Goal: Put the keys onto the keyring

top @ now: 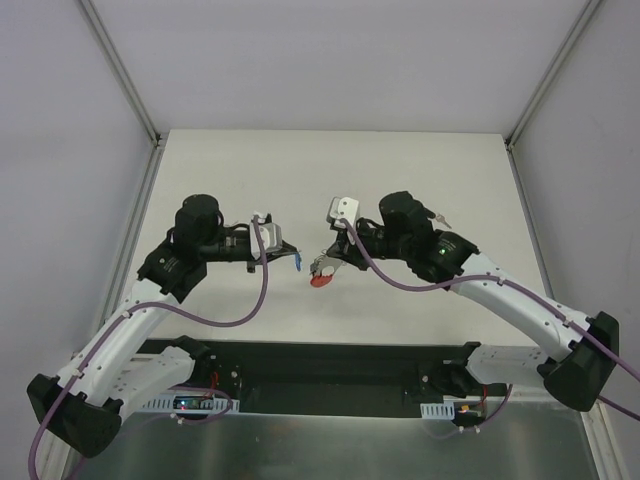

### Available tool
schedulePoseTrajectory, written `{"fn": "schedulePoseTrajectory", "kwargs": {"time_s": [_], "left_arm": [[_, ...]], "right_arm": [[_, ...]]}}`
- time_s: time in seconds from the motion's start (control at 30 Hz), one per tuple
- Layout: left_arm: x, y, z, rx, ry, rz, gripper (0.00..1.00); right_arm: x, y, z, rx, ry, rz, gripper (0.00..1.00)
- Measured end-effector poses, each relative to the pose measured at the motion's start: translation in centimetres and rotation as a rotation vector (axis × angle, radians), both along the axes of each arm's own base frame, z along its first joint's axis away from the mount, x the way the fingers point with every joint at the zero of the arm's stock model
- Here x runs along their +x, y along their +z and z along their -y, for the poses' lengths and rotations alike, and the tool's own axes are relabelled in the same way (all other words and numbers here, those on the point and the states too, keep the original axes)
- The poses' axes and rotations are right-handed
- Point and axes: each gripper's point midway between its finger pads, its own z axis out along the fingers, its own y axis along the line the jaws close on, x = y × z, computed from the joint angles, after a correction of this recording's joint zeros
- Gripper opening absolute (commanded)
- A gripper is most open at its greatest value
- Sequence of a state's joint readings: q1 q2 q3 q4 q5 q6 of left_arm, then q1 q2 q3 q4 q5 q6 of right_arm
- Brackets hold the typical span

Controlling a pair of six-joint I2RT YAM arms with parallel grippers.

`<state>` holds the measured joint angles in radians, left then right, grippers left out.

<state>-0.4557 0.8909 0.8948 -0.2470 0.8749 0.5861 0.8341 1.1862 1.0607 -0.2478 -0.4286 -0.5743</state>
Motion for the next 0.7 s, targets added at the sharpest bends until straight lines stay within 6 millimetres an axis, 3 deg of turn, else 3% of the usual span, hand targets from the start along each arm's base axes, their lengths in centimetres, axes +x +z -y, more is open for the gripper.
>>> {"fn": "schedulePoseTrajectory", "kwargs": {"time_s": [0.17, 0.7], "left_arm": [[-0.7, -1.1, 0.5, 0.004, -0.032, -0.013, 0.00], [-0.3, -1.2, 1.4, -0.024, -0.039, -0.033, 0.00]], "right_arm": [[-0.3, 0.4, -1.1, -0.013, 0.026, 0.037, 0.01], [-1.1, -0.4, -2.3, -0.074, 0.064, 0.103, 0.01]]}}
